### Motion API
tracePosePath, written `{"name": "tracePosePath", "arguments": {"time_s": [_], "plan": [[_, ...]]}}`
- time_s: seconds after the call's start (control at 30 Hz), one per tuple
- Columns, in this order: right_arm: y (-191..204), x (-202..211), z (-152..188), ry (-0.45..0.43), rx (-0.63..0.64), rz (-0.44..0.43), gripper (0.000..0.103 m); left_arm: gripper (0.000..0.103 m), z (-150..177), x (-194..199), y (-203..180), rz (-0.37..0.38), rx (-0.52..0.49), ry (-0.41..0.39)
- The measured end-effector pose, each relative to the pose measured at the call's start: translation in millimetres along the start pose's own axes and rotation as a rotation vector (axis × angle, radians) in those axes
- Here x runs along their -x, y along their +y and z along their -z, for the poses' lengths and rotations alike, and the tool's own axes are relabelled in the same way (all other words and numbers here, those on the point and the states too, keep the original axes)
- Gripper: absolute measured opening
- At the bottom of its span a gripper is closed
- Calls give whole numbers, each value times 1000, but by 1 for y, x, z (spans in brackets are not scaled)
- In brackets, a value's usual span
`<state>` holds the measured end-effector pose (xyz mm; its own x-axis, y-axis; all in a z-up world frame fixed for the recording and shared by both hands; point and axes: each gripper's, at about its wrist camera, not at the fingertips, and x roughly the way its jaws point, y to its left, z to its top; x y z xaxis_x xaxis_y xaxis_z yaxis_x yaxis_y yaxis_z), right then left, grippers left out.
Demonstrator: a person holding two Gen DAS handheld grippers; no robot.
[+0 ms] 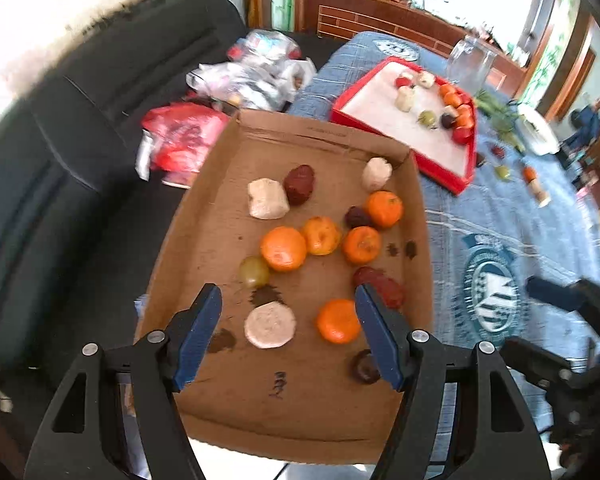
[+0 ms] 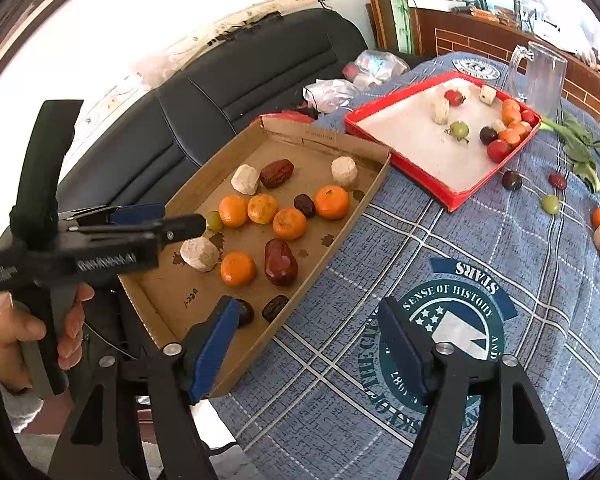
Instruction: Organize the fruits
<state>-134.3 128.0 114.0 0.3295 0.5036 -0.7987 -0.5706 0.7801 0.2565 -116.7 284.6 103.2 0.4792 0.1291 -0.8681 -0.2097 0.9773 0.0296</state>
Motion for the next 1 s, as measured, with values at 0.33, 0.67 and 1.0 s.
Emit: {"name": "tracePosePath", "arguments": {"time_s": [0.33,0.67,1.0], "plan": [[2,0,7,17,46,-19,89,69,15,19,-2,-22,39,-45],[4,2,7,19,91,-11,90,69,21,13,-8,29,107,18],[17,5,2,8,177,8,93,70,18,13,-5,-11,113,16]]}}
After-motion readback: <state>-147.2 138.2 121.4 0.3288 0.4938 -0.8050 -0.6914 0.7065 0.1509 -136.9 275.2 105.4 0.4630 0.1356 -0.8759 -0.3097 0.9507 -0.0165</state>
